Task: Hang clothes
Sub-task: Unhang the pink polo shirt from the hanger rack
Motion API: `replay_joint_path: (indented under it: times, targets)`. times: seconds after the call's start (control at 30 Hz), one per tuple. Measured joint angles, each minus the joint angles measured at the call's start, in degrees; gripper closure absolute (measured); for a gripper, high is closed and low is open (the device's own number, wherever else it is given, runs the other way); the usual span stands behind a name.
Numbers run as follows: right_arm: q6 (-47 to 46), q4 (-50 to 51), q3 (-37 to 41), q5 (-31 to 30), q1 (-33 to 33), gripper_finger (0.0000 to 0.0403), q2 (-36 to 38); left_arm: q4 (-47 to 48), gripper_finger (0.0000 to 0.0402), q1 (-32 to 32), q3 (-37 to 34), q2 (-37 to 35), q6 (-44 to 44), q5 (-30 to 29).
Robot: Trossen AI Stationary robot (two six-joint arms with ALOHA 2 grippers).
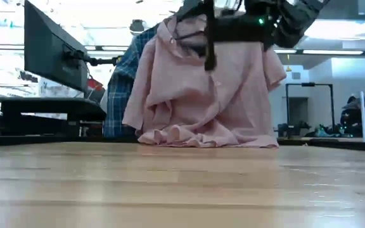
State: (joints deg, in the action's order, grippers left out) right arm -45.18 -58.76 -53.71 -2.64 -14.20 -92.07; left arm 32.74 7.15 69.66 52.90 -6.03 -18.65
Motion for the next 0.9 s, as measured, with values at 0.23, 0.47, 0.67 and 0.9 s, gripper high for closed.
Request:
replay_joint_path:
  times: [0.23,0.47,0.67,0.9]
  targets:
    - [20.85,25.99,-16.66,9.49,-18.96,0.0177,12.44,-1.52,0.0266,-5.67,2.93,-0.09,0.13,-4.54]
    - [47.45,57.42,-40.43,13.51,-37.83,0.0177,13.56,-3.21,0.0266,-13.16,3.05,0.32,3.86,-7.48]
    - [51.11,68.74,-50.35,17.07,-52.09,0.0177,8.64,-4.01,0.0266,-18.01,3.05,1.48,4.88,-7.74]
    - [50.60,72.82,-50.90,33.02,-58.33,0.0177,4.11,-3.66,0.0266,-19.95,3.05,3.18,6.29,-7.87]
